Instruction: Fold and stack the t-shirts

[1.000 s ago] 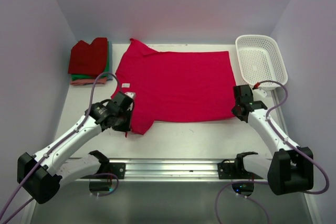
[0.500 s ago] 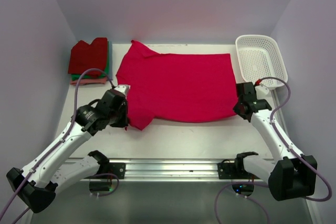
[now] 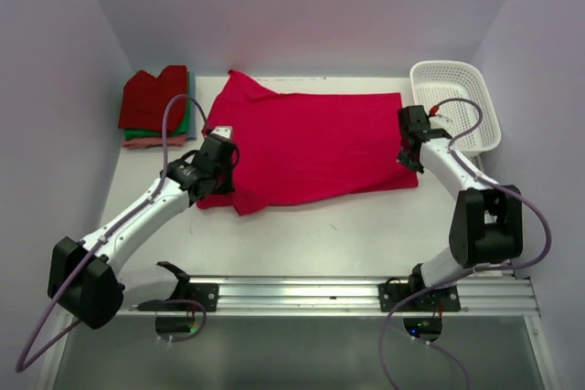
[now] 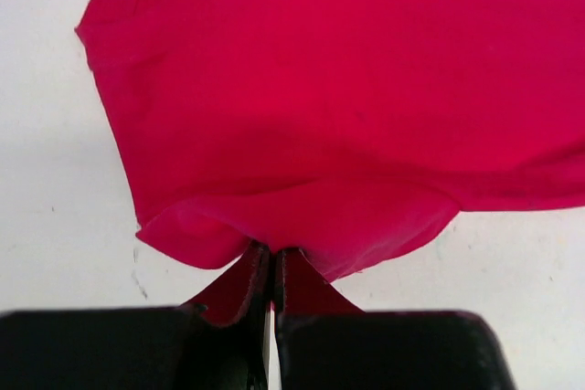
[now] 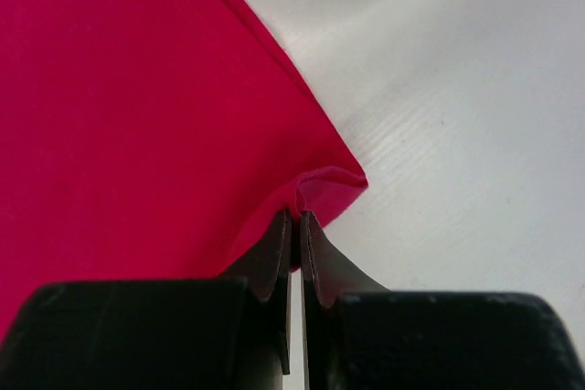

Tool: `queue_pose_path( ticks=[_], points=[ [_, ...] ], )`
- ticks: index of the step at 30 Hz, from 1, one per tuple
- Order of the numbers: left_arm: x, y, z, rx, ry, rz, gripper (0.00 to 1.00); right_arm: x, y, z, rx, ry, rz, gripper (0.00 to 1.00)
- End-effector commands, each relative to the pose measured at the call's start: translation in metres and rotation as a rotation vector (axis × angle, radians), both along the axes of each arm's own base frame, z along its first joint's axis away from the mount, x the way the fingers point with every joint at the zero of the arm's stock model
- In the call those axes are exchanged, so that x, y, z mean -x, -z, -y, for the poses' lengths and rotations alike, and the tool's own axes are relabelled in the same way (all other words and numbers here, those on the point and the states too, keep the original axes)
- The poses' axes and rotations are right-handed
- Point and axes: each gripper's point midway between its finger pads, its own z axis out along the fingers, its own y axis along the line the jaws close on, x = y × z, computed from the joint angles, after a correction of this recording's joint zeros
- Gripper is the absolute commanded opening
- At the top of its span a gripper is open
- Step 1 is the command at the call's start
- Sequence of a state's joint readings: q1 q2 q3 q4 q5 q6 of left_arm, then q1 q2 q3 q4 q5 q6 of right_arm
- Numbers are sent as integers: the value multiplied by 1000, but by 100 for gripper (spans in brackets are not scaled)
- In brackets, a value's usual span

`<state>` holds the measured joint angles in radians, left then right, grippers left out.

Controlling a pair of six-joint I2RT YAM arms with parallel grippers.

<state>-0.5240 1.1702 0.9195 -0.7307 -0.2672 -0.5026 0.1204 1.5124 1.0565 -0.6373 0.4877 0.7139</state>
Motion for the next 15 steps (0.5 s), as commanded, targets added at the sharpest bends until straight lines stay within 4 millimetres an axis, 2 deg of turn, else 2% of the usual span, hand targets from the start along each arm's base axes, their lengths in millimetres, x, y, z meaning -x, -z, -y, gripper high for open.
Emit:
queue_pose_path(
  ticks=[1,2,3,7,15],
  points=[
    [-48,-22,4,5,-11,148,0,-34,-13,11,37,22,59,0],
    [-55,-23,1,0,-21,154,0,-41,-16,12,35,26,69,0],
    [-62,-22,2,-6,-21,154,0,-43,-8,13,36,28,47,0],
    [-85,-24,-2,-34,-23,167,0,-58,-3,18,40,34,37,0],
    [-123,-29,-1,-64,-6,164,0,-71,7,20,35,36,25,0]
  ],
)
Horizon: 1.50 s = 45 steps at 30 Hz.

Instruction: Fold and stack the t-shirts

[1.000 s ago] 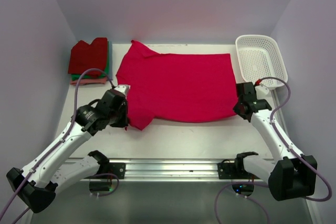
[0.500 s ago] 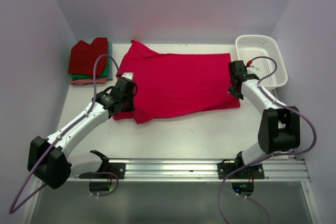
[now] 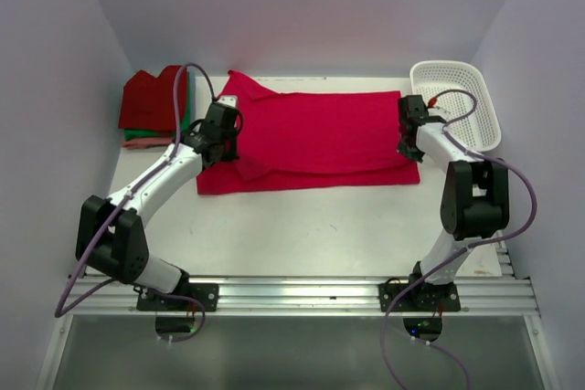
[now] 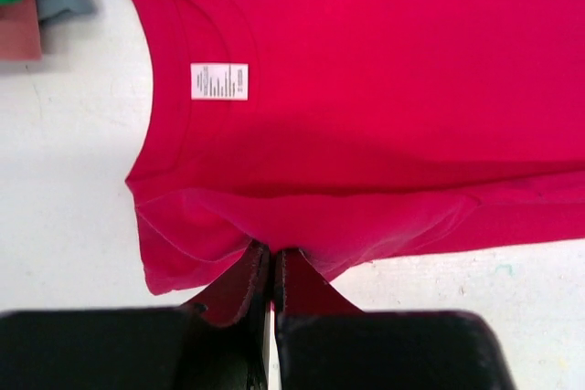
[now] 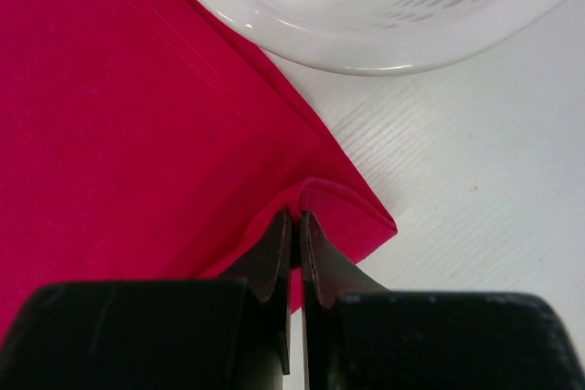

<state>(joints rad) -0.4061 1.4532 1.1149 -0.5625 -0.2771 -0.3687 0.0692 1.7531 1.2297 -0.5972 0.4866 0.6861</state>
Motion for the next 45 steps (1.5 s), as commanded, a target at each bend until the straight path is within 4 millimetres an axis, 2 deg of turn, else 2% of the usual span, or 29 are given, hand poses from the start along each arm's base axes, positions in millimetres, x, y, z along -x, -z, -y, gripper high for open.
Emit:
queue_pose_path(
  ticks=[1,5,12,25,31,33,34,35,36,37,39,40,42,43,44,45],
  points=[
    [-32,-22,2,-7,20,84,0,-23,-15,6,23,8,63,0],
    [-47,-17,4,-18,37,76,0,-29,-15,5,18,2,64,0],
    [-61,-8,3,-28,42,58,0,-35,-19,8,22,9,79,0],
    [-87,-10,-6,-27,28,64,0,-42,-6,9,6,14,62,0],
    [-95,3,-13,-30,9,35,0,-52,-2,9,-3,17,77,0],
    [-100,3,-16,-34,-11,51,0,-56,-3,10,-5,23,94,31],
    [-102,3,-21,-40,-34,56,12,-56,-2,9,-13,12,98,45],
    [-103,1,-23,-44,-52,66,75,-57,-8,6,-20,0,122,56],
    [-103,-1,-25,-41,-67,82,100,-63,-15,5,-26,-9,168,74],
    [-103,-13,-23,-17,-67,133,100,-56,-9,3,-36,-22,168,80],
    [-101,-27,-21,18,-63,190,100,-59,-34,1,-42,-36,271,87],
    [-98,-28,-16,54,-44,220,100,-50,-30,2,-39,-42,267,87],
    [-89,-54,-11,110,-26,290,100,-47,-53,-3,-54,-66,348,88],
    [-81,-50,-5,144,3,285,100,-38,-50,-4,-61,-74,343,88],
    [-73,-63,-3,176,12,316,100,-33,-52,-7,-75,-84,351,88],
    [-68,-64,4,207,40,322,100,-31,-64,-10,-83,-96,388,87]
  ],
)
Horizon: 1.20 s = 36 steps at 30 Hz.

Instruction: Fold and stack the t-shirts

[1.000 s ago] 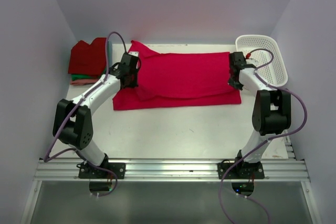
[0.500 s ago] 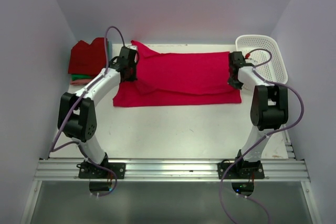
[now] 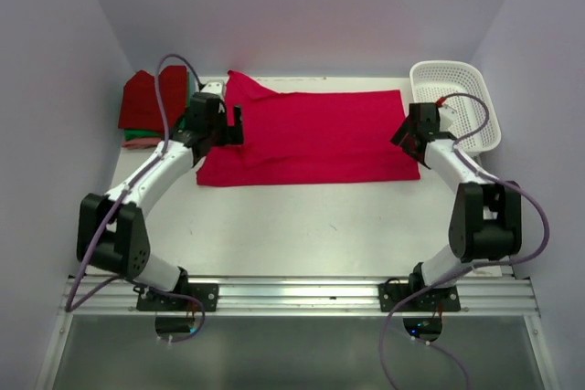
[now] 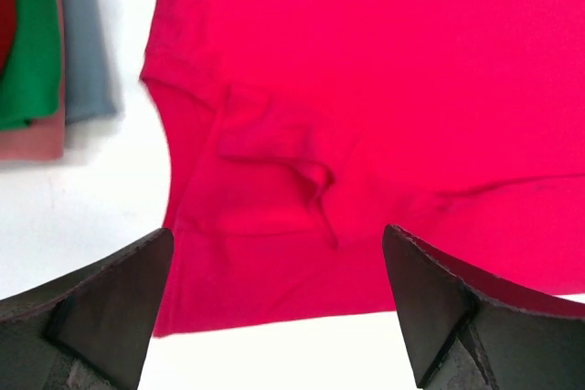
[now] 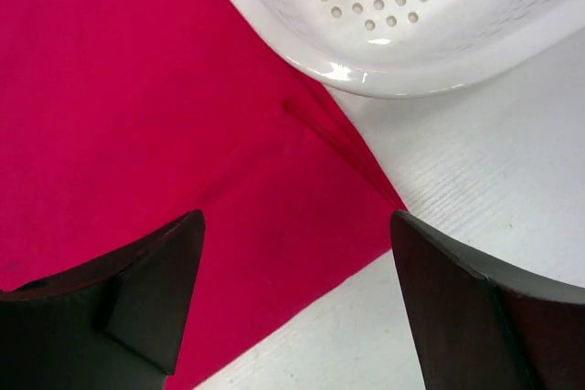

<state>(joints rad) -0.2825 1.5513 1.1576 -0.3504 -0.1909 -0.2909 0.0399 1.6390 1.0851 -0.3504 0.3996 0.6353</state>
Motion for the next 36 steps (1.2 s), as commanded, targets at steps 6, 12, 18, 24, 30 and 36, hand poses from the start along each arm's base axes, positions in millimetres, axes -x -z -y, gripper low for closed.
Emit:
queue_pose_path(
  ticks=[6,12,18,24,30,36],
  points=[
    [32,-14,29,252,65,117,100,6,-39,-14,-27,-91,162,26],
    [47,21,48,355,115,51,50,2,-14,-26,-74,-133,45,0],
    [33,44,45,330,88,47,15,-7,15,-38,-130,-170,2,0],
    [19,69,46,316,83,46,5,-13,39,-47,-171,-208,-33,0],
    [23,106,43,294,70,-17,0,-4,38,-43,-138,-216,-60,0],
    [46,142,38,274,49,-157,0,24,44,-39,-118,-232,-146,0]
  ],
)
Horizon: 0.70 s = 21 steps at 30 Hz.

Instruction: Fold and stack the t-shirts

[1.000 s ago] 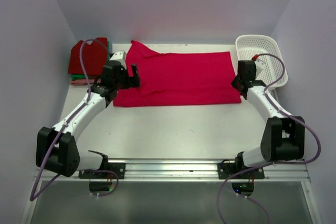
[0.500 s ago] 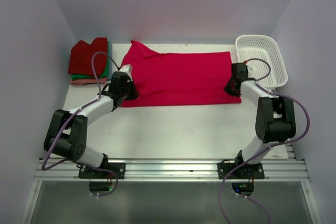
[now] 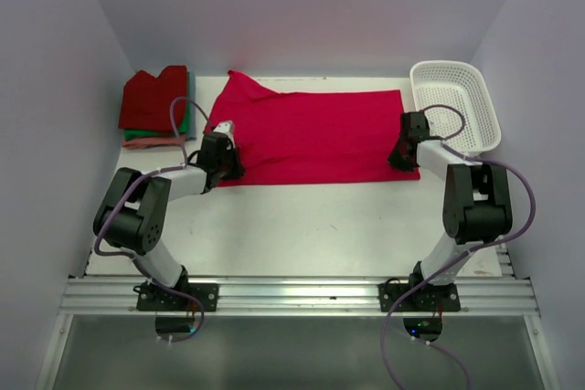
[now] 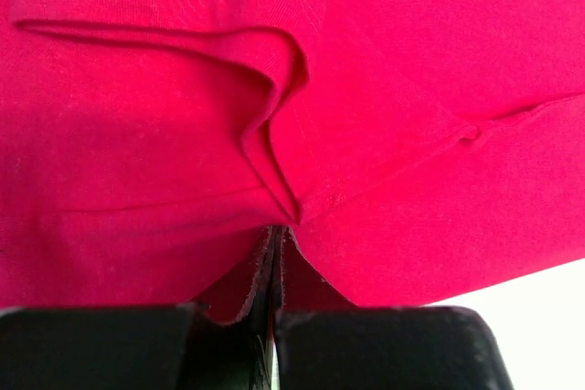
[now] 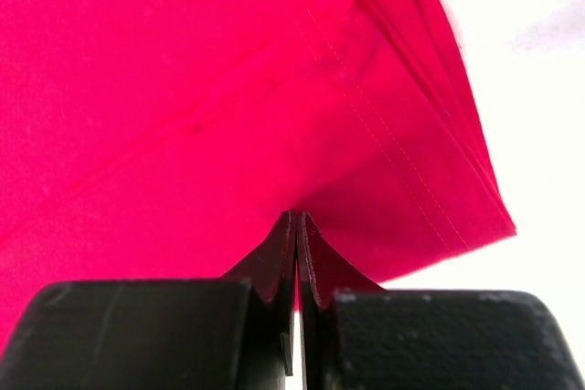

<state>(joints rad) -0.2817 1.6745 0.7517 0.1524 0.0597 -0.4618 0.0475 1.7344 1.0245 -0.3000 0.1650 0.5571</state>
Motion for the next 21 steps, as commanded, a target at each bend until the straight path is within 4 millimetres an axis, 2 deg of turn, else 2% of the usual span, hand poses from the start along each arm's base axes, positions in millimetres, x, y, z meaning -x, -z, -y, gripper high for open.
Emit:
queue_pose_path(
  ticks=[1,2,8,10,11,13,14,17,21],
  points=[
    [13,21,-4,-8,-7,-90,0,14,-12,2,29,-39,-21,0],
    [24,26,-6,-15,-13,-146,0,20,-10,3,36,-41,-43,0],
    [61,28,-11,-13,-69,-352,0,50,4,4,34,-38,-164,0],
    [82,31,-5,22,-49,-431,0,61,11,4,33,-31,-207,0],
    [98,37,-3,47,-44,-481,0,67,13,6,44,-25,-231,0],
    [111,39,-2,66,-44,-508,0,78,19,9,66,-13,-262,0],
    [125,44,-2,83,-51,-546,0,84,21,10,79,-10,-283,0],
    [144,47,0,110,-47,-603,0,94,26,10,86,-10,-325,0],
    [159,40,4,155,-34,-621,0,110,28,6,97,-17,-383,0]
  ],
)
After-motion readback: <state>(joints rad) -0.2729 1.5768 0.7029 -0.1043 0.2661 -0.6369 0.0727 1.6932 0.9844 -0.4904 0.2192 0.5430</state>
